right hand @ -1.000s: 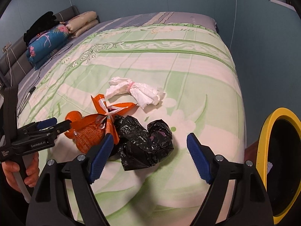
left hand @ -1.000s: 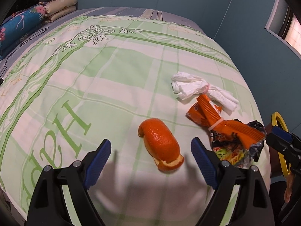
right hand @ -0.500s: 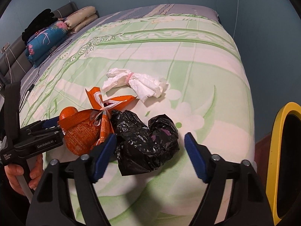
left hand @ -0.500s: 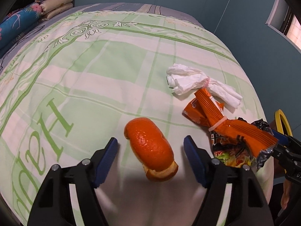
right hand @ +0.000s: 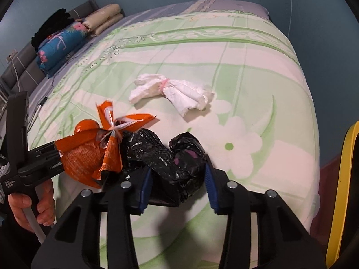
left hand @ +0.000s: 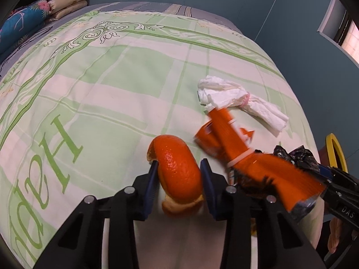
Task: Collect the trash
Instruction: 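Grasp the orange peel with the left tool while the right tool grasps the black bag, then carry the orange peel and black bag in both tools over the bin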
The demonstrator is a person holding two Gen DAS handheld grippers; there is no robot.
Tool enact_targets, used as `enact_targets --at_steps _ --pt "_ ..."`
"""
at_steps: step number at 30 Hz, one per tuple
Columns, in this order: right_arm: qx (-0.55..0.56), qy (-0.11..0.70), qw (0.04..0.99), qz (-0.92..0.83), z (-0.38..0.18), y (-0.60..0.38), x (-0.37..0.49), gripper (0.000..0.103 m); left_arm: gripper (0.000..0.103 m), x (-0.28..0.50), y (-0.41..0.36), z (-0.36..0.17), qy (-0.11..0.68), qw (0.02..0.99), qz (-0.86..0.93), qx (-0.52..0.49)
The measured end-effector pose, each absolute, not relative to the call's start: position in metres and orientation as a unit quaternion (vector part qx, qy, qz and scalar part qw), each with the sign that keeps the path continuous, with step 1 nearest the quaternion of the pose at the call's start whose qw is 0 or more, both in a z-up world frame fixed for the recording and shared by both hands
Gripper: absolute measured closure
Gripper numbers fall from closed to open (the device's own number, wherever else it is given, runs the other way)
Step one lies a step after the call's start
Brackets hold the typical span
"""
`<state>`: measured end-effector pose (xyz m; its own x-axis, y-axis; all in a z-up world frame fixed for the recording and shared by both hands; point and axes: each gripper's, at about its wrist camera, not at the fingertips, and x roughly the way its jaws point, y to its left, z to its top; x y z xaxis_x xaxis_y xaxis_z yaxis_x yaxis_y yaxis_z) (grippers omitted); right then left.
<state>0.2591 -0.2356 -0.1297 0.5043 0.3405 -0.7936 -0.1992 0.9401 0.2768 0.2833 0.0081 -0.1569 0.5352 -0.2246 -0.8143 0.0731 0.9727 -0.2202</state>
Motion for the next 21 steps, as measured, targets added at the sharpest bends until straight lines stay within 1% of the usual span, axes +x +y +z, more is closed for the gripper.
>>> enact_targets --at_steps 5,15,21 --pt "0.095 0.463 0.866 0.161 -0.124 -0.244 0.252 0.068 0.069 0.277 0.017 -0.147 0.469 0.874 -0.086 -0.094" --pt "0.103 0.446 0.87 0.181 -0.108 -0.239 0.234 0.069 0.069 0.254 0.049 -0.123 0.45 0.884 -0.067 -0.111" --pt "0.106 0.427 0.877 0.194 -0.089 -0.234 0.218 0.069 0.069 0.234 0.07 -0.105 0.431 0.893 -0.054 -0.118"
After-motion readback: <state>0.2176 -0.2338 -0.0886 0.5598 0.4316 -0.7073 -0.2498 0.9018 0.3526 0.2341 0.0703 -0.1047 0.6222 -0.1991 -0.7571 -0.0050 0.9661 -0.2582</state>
